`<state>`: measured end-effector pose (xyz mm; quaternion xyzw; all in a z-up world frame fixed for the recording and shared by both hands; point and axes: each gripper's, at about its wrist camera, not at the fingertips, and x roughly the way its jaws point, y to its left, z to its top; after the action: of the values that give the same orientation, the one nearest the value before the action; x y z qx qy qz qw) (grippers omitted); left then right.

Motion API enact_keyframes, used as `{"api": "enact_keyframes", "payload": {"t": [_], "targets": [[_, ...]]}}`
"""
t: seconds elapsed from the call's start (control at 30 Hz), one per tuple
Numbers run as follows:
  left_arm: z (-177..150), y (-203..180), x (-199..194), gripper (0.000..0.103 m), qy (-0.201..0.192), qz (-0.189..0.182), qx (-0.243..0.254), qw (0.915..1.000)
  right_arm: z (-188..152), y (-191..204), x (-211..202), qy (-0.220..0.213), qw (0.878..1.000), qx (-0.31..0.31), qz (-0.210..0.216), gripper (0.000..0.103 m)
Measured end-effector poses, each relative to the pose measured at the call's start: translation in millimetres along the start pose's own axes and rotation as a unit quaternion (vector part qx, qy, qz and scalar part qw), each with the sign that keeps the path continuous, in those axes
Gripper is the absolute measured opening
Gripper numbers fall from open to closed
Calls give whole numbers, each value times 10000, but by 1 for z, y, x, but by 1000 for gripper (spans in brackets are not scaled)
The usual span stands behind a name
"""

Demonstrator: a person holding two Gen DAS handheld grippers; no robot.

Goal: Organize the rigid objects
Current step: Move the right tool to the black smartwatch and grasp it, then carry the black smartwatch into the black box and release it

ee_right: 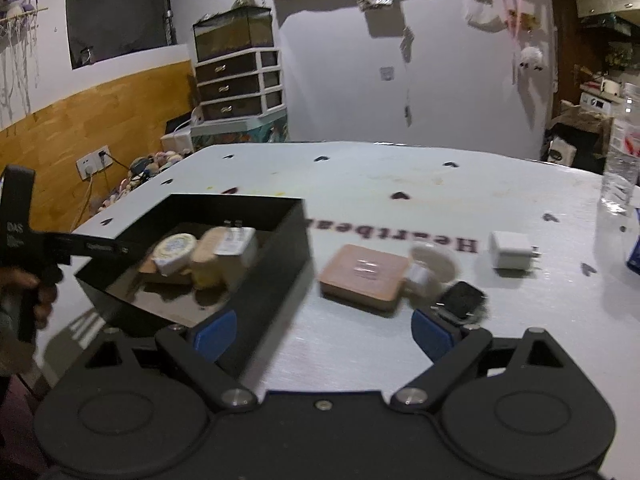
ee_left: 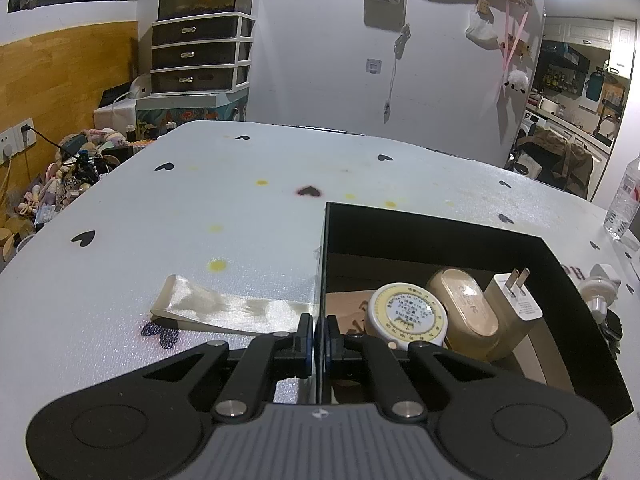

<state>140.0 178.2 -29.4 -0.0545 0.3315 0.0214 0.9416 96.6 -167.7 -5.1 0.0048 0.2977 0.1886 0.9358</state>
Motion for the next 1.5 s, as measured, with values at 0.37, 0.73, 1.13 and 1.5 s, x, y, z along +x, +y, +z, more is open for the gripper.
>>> {"api": "enact_keyframes", "payload": {"t": [0.37, 0.73, 1.13, 1.5], "targets": [[-1, -4, -3, 4, -19, 149, 153, 9998, 2, -83, 18, -127, 9989, -450, 44, 95], [-4, -3, -5, 4, -107, 148, -20, 9998, 14, -104, 68, 296, 9887, -1219, 822, 91], [-2, -7, -4, 4, -69, 213, -39, 9997, 11, -120, 91, 597, 9824, -1384, 1099, 73], [-3, -14, -5, 2, -49, 351, 151, 9993, 8, -101, 73, 696, 9837, -1457, 793, 49]]}}
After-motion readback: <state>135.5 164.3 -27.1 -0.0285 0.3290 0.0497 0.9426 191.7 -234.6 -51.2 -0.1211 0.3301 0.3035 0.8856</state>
